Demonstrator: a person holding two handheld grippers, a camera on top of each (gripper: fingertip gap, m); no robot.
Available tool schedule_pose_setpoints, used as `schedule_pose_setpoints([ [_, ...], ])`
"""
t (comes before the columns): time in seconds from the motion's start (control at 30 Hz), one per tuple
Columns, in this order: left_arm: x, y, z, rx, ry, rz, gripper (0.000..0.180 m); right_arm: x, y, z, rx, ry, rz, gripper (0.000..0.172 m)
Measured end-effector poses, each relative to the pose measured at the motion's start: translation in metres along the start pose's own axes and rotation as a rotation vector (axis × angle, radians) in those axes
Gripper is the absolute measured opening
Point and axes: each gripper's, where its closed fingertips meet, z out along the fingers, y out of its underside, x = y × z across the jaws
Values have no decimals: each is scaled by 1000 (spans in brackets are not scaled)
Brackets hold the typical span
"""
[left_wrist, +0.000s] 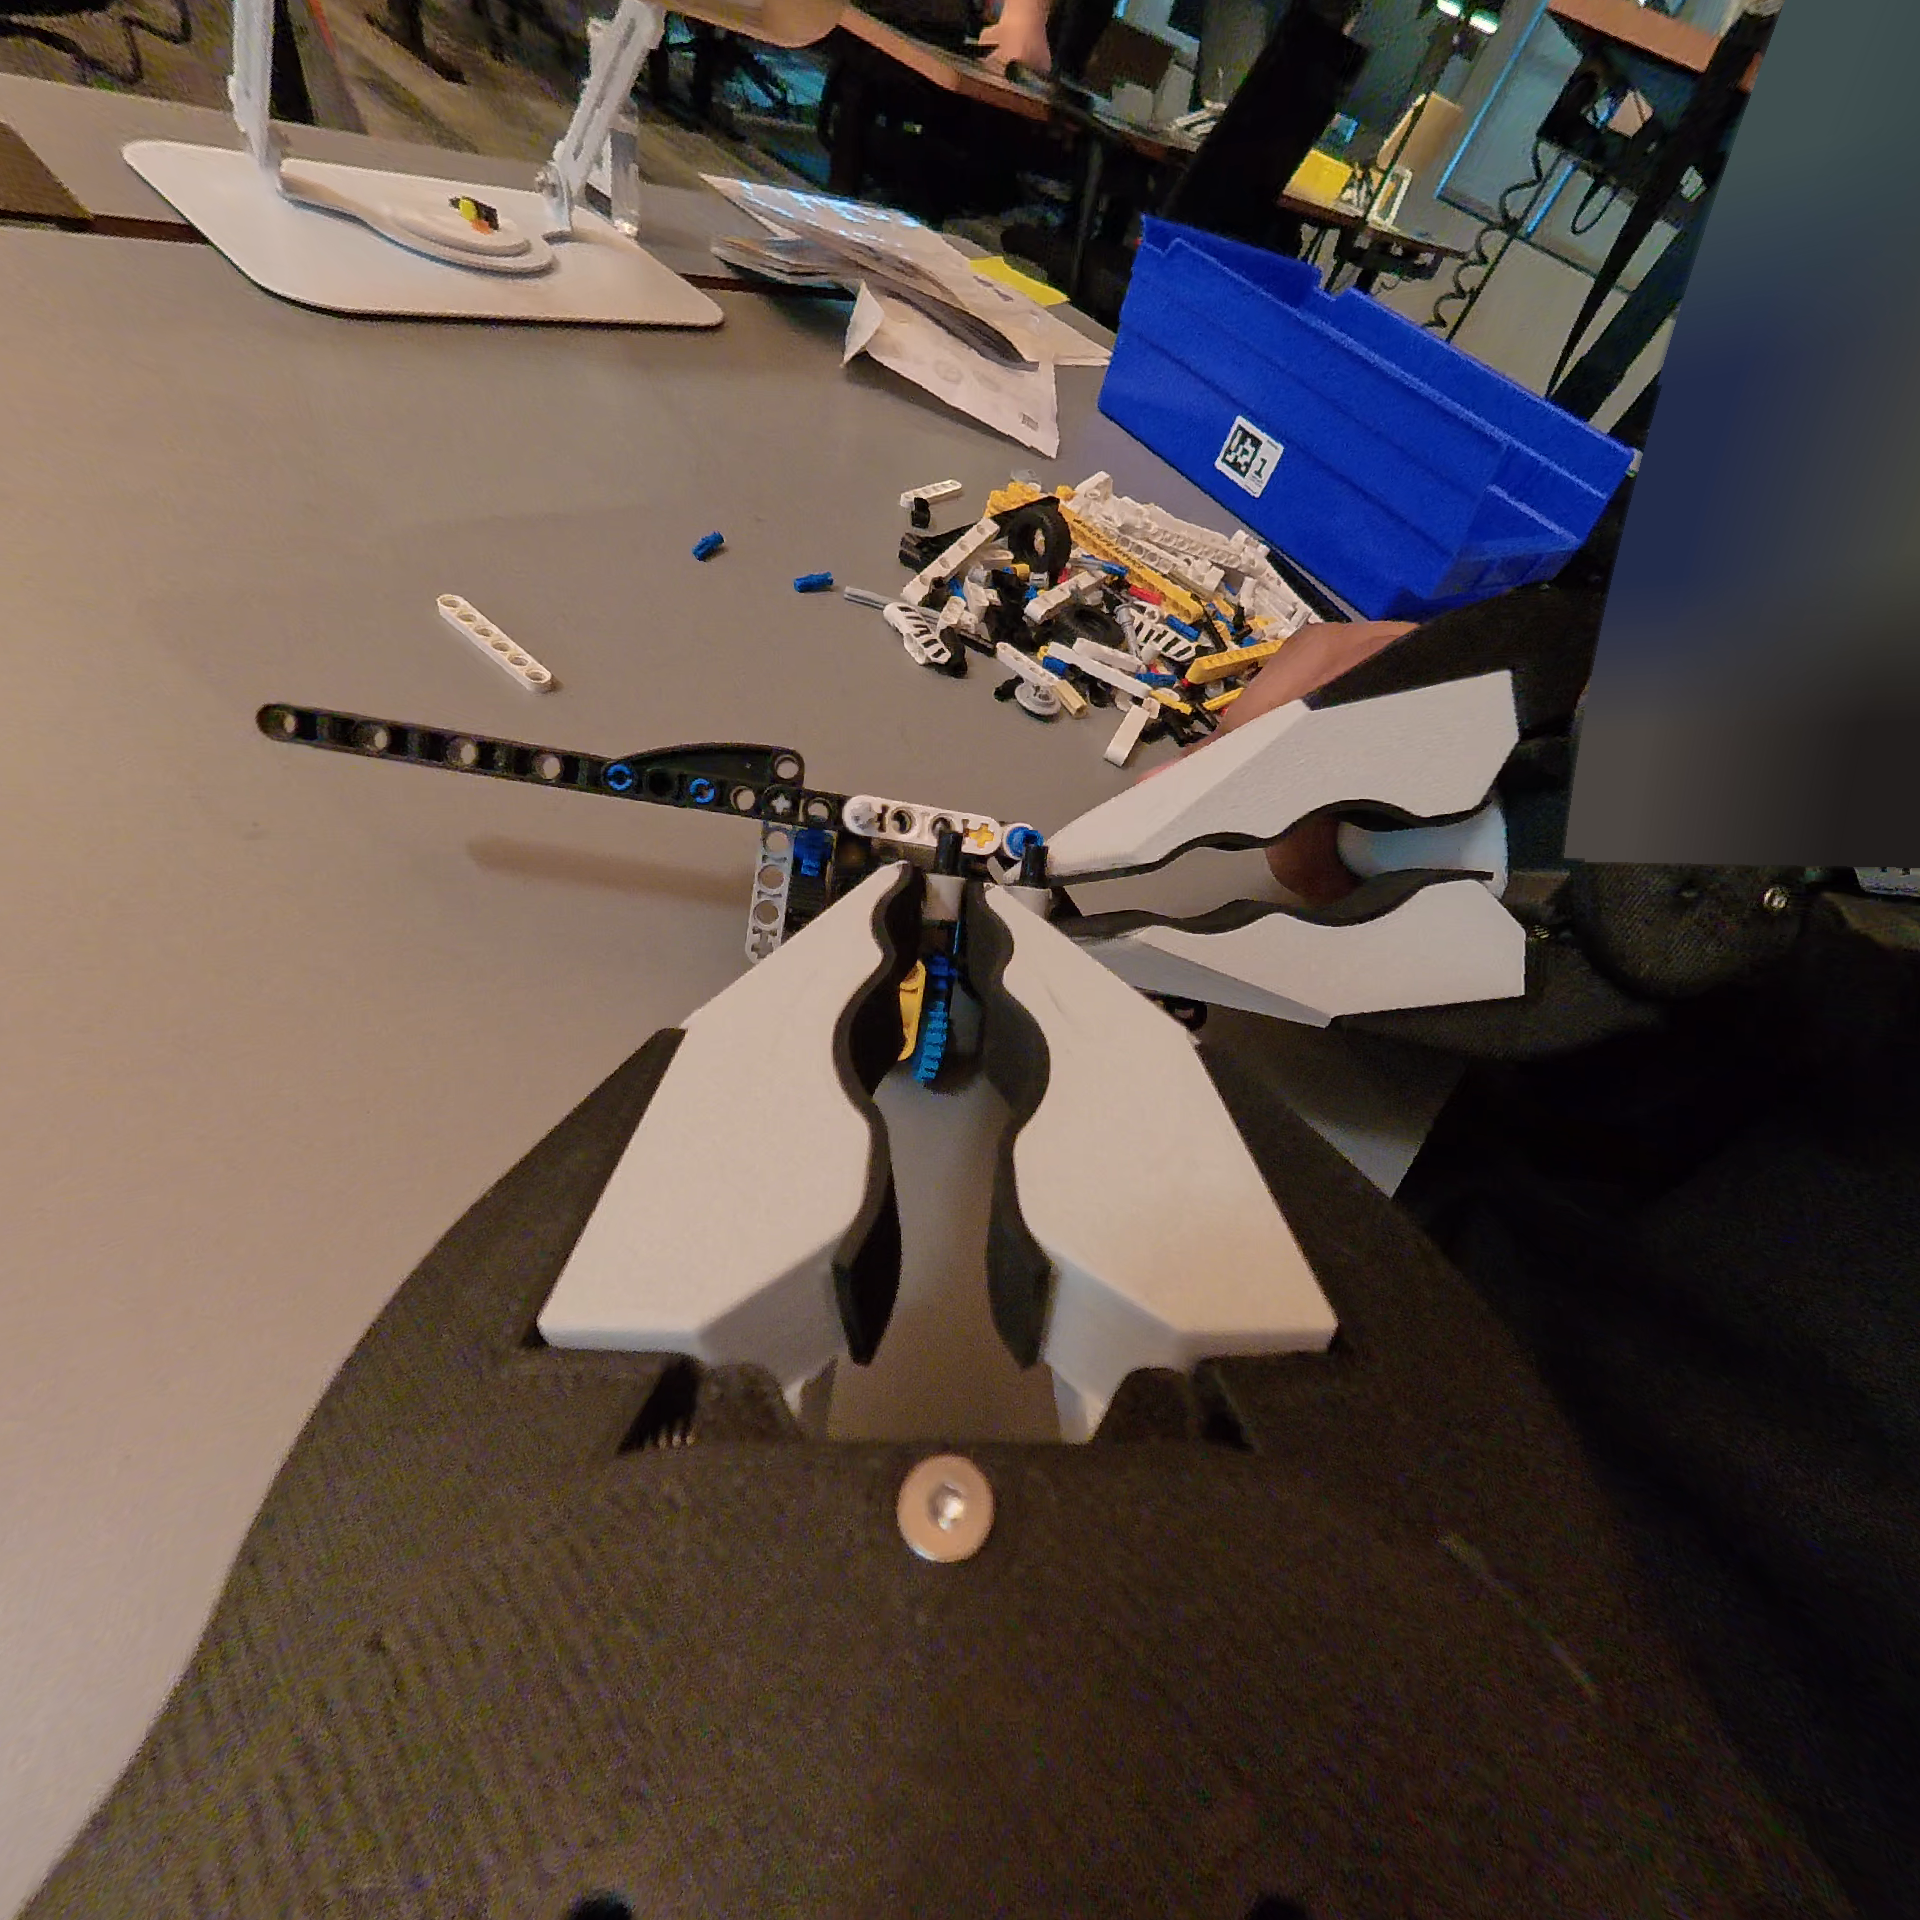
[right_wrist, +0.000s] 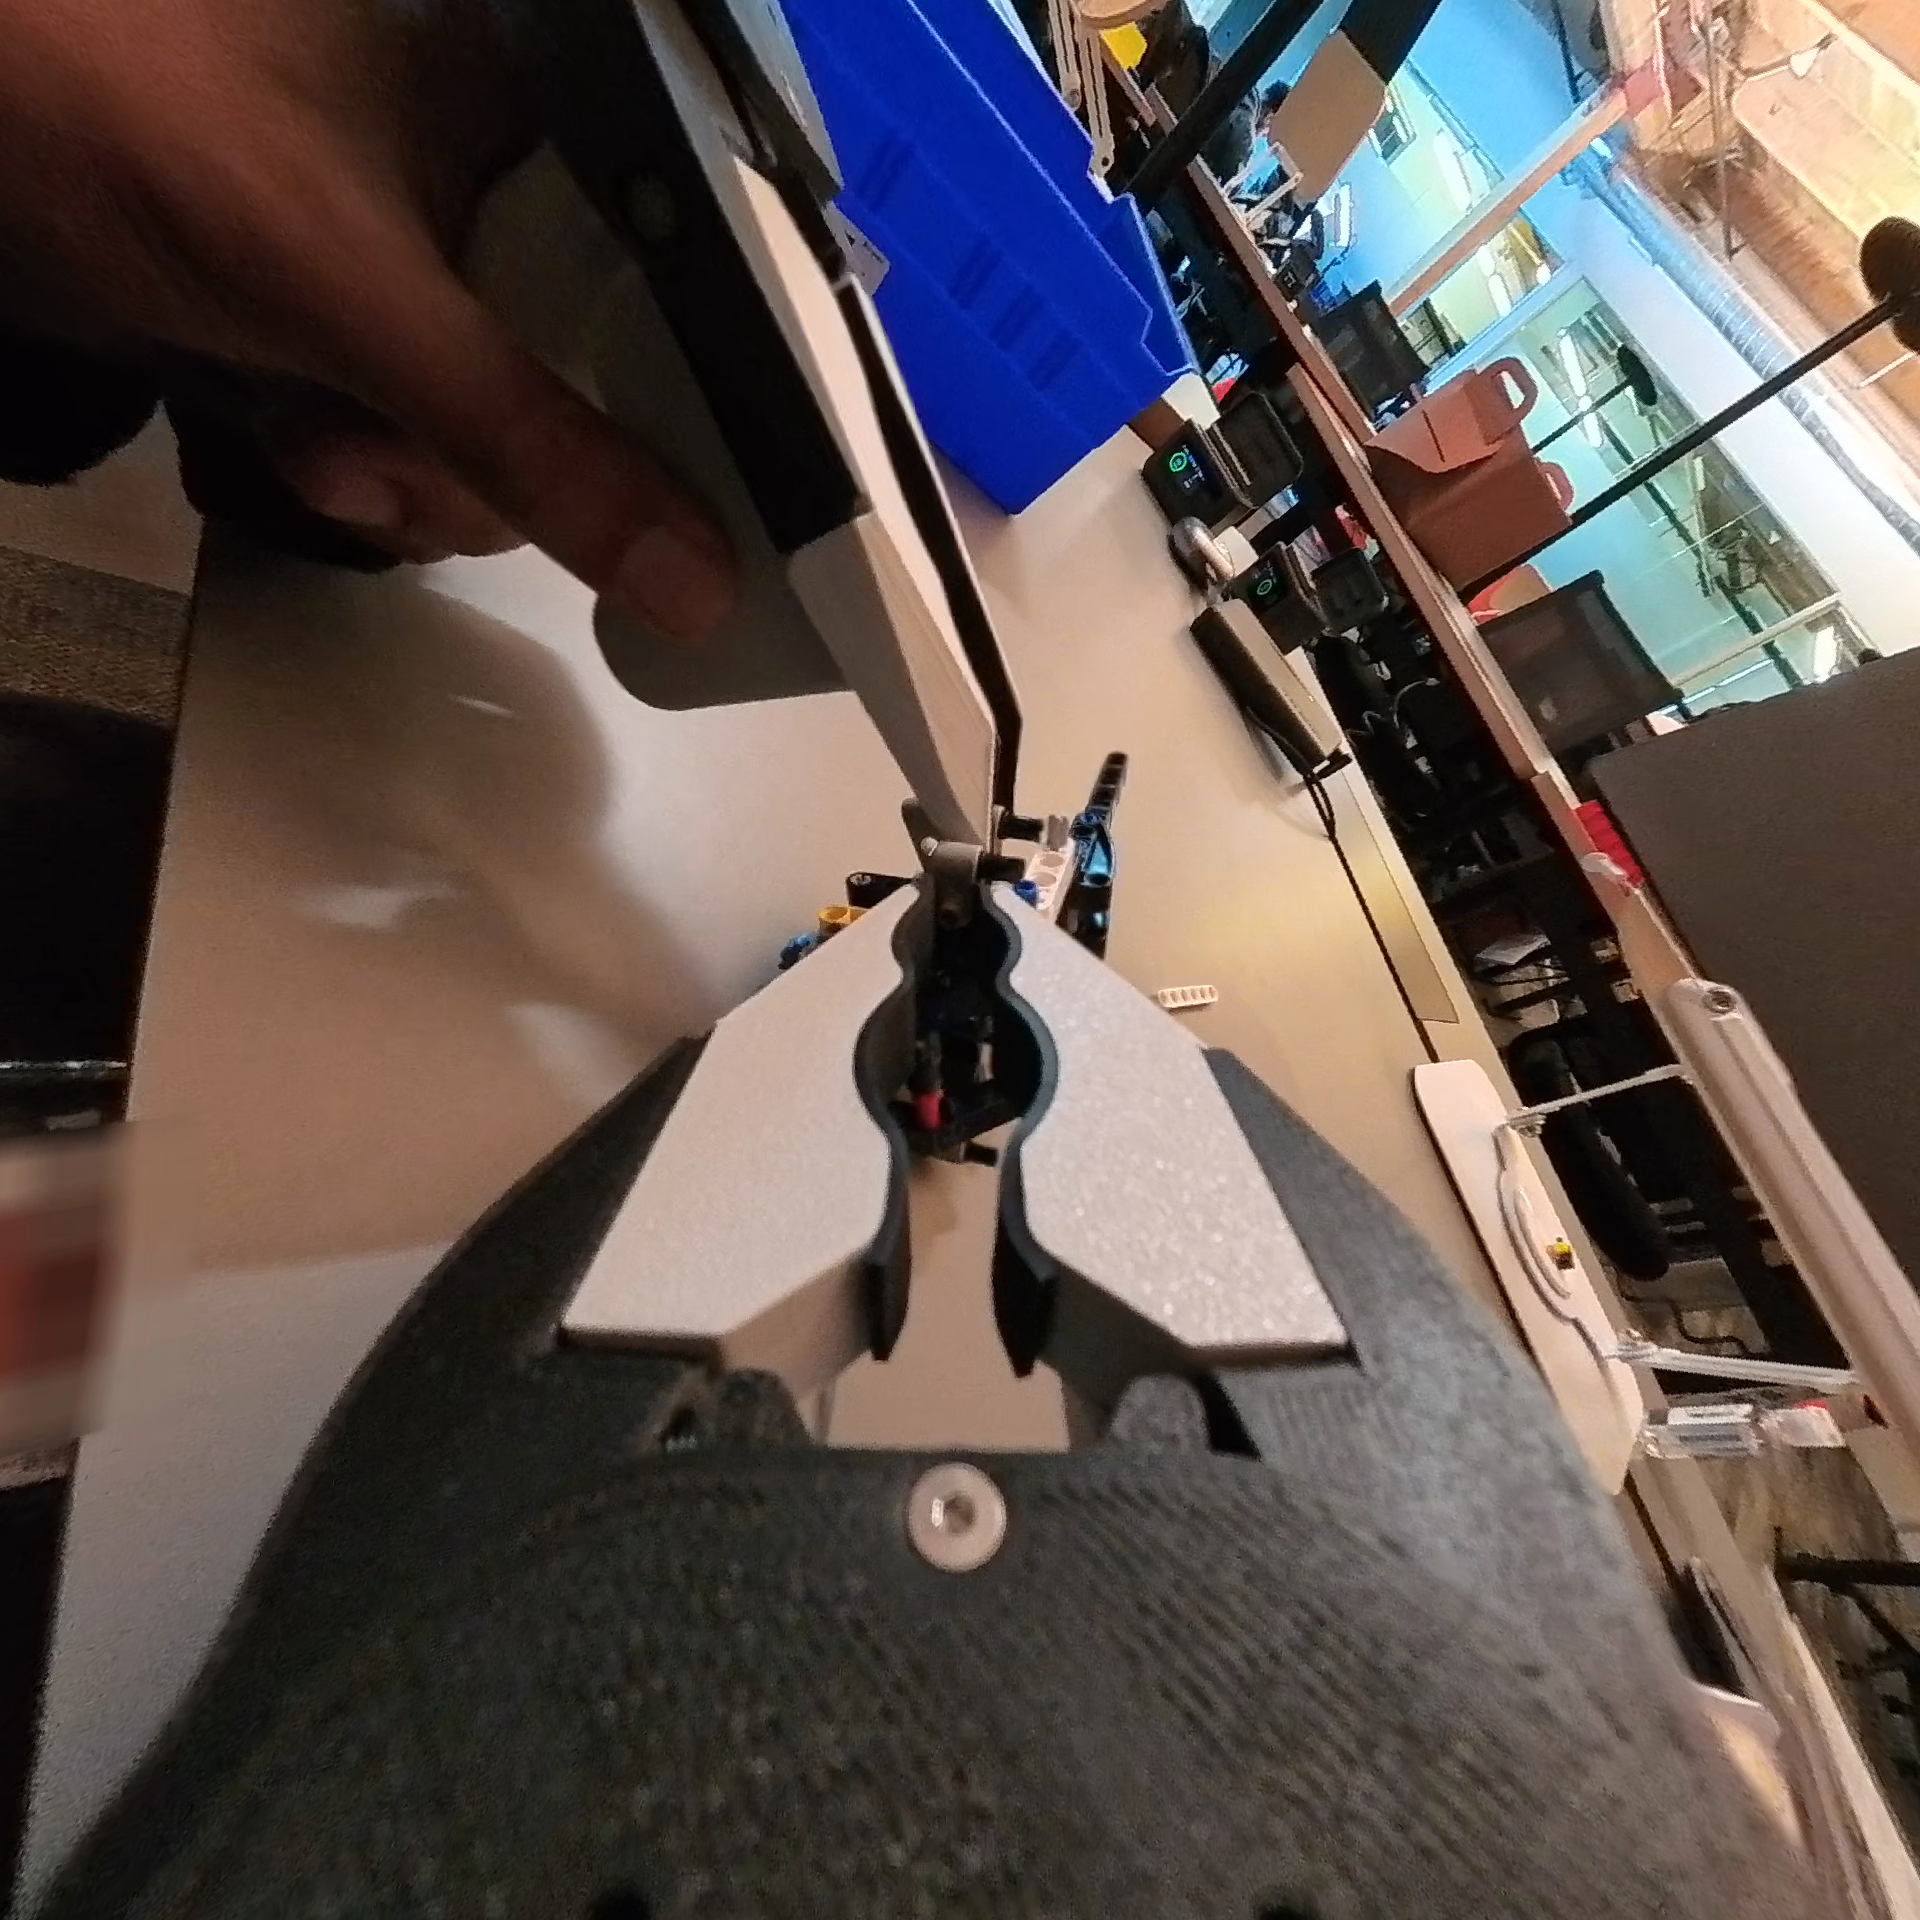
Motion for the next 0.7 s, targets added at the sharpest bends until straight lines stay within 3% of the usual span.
schedule_pose_setpoints([
  [0.17, -2, 0, 0, -7, -25, 21, 4, -1, 2, 2, -13, 13, -23, 4],
  [0.57, -4, -10, 7, 56, -247, 158, 4, 11, 7, 0, -53, 26, 91, 3],
  [0.7, -2, -10, 12, 58, -193, 69, 4, 13, 11, -3, -57, 40, 90, 3],
])
